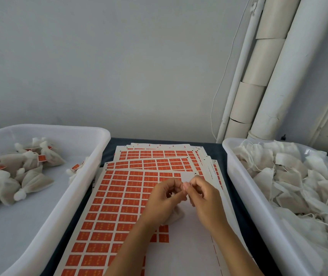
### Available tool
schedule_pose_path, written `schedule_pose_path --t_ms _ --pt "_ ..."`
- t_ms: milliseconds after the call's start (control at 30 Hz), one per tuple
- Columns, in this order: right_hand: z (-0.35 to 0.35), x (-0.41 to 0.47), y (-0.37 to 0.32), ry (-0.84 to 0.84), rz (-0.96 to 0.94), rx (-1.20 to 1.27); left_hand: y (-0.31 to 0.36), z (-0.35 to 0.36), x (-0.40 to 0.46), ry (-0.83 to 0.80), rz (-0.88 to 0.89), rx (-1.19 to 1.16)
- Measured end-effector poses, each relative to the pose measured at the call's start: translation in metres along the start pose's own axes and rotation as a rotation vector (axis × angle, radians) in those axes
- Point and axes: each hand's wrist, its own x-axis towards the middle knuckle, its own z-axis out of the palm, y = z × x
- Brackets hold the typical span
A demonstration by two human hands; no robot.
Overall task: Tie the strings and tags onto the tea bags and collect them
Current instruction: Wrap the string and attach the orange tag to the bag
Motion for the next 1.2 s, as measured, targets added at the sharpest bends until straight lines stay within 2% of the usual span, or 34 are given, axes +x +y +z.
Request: schedule_pose_path --t_ms 200,433,567,767,1000,1100,1200 --pt "-0.0009 0.0007 0.0009 0.022 -0.013 -0.038 -0.0009 0.0018 -0.0005 0.0 -0.049 -0.044" --pt "0.0016 0.0005 -0.0026 -0.027 0.123 0.126 0.0016 0.0029 -0.0011 0.07 0.014 -0.041" --pt "0.0002 -0.0002 -0.0006 -0.061 0.083 0.018 -0.0017 0.0019 -0.0005 0.112 -0.033 -0.04" --pt "-0.0009 0.0001 0.0033 -0.046 0.038 0.029 -0.0046 0.0015 -0.0018 0.037 -0.043 -0.038" --pt "0.0028 -0.0012 0.0022 -0.122 0.086 0.152 -0.0069 0.001 -0.0002 0.059 0.05 0.087" --pt "0.004 -0.0016 0.0012 -0.109 0.059 0.117 -0.0056 0.0006 -0.0005 0.051 0.035 0.09" --pt "0.0017 -0.0016 0.0002 -0.102 0.108 0.225 -0.0013 -0.0033 0.0003 0.02 -0.042 0.051"
